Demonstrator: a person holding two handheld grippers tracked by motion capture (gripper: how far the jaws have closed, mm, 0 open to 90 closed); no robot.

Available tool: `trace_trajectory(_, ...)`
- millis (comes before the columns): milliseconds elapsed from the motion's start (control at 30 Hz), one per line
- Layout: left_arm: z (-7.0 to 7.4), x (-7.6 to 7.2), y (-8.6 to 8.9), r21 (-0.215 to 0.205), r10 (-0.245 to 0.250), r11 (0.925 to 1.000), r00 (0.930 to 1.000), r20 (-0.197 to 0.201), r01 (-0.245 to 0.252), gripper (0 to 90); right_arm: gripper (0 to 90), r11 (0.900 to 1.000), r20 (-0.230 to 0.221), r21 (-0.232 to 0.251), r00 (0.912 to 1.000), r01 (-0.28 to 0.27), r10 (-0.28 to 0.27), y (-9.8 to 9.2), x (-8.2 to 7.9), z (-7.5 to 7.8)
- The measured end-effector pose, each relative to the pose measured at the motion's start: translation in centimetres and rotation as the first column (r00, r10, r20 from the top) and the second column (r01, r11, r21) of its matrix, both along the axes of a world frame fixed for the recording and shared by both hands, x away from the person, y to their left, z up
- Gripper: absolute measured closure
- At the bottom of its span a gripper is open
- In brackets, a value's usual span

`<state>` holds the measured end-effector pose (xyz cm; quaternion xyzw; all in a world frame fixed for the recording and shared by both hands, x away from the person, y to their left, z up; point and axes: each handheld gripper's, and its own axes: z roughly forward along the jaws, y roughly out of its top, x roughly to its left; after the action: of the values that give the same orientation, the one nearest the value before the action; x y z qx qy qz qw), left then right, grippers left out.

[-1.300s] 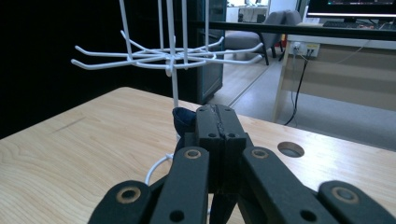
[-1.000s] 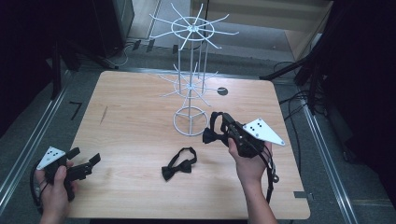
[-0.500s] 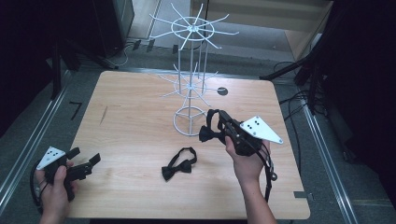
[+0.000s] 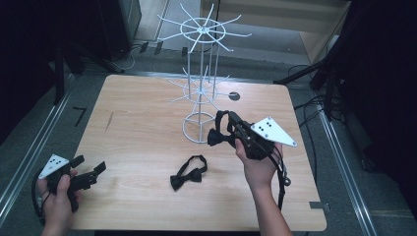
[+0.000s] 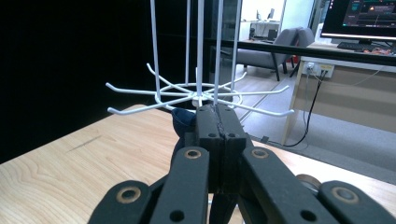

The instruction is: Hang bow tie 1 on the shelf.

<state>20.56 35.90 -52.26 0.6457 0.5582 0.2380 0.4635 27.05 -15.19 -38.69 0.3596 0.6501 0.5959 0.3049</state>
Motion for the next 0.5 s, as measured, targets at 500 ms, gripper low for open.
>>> trace_trajectory(500, 0.0, 0.0, 0.0, 0.000, -0.001, 1.0000, 1.0000, -0.001, 0.001, 7.7, 90.0, 1.000, 0.001, -0.018, 1.0000, 0.008, -0.008, 0.3, 1.5, 0.6)
